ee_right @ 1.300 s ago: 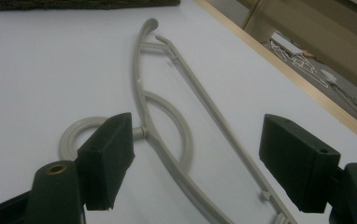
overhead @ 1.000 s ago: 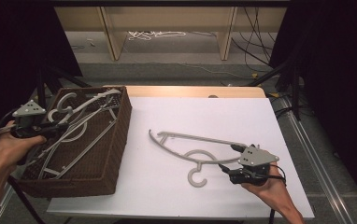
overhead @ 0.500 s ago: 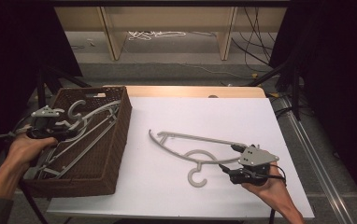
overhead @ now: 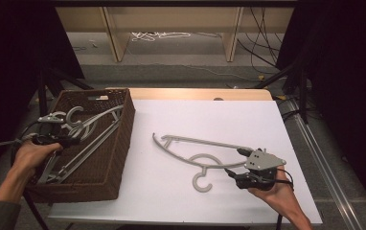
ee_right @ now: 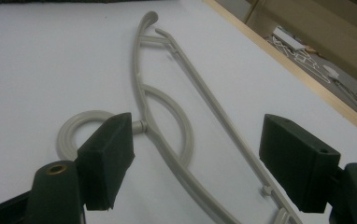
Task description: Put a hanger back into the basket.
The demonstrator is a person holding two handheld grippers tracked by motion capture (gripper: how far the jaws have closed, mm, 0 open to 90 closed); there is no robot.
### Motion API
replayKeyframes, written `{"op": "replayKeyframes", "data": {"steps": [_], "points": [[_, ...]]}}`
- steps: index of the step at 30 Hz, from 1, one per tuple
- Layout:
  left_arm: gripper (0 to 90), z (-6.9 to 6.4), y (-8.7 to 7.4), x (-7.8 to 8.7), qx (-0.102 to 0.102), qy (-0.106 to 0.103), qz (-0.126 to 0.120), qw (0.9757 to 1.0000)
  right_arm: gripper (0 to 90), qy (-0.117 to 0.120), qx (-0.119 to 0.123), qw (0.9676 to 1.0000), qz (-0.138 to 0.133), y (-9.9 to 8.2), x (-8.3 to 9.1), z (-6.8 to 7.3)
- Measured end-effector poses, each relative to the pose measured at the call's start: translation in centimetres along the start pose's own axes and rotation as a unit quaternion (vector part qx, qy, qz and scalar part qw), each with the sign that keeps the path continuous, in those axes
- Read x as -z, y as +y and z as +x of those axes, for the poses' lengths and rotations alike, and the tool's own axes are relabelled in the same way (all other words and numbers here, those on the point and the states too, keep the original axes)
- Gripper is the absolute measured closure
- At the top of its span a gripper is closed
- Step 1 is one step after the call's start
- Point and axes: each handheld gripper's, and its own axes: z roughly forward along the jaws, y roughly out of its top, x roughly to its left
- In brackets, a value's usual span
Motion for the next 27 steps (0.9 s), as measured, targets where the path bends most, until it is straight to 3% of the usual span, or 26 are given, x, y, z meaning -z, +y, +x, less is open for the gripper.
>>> {"op": "replayKeyframes", "data": {"steps": [2, 8, 13, 14, 18, 19, 21, 27], "points": [[77.5, 0.6, -0.2, -0.2, 0.016, 0.008, -0.004, 0.9998, 27.2, 0.001, 0.001, 1.0, -0.001, 0.0, 0.0, 0.0], [75.1, 1.3, -0.3, -0.2, 0.033, 0.01, -0.004, 0.9994, 27.2, 0.001, -0.002, 1.0, 0.001, -0.1, -0.1, 0.1], [69.0, 1.5, -0.3, -0.5, 0.045, 0.03, -0.002, 0.9985, 27.2, 0.003, -0.002, 1.0, 0.004, -0.1, -0.1, 0.1], [67.6, 1.5, -0.4, -0.5, 0.049, 0.049, -0.005, 0.9976, 27.2, 0.004, -0.002, 1.0, 0.005, -0.1, -0.2, 0.1], [64.0, 1.9, -0.4, -0.1, 0.058, 0.058, -0.007, 0.9966, 27.2, 0.004, -0.002, 1.0, 0.004, -0.1, -0.2, 0.1], [57.3, 2.0, -0.5, 0.1, 0.064, 0.069, -0.014, 0.9954, 27.2, 0.003, 0.0, 1.0, 0.005, -0.2, -0.2, 0.1], [54.7, 2.0, -0.5, 0.3, 0.064, 0.077, -0.016, 0.9948, 27.2, 0.003, -0.001, 1.0, 0.005, -0.2, -0.2, 0.1], [45.0, 1.4, -0.3, 1.7, 0.07, 0.094, -0.052, 0.9917, 27.2, 0.004, -0.001, 1.0, 0.004, -0.2, -0.3, 0.2]]}}
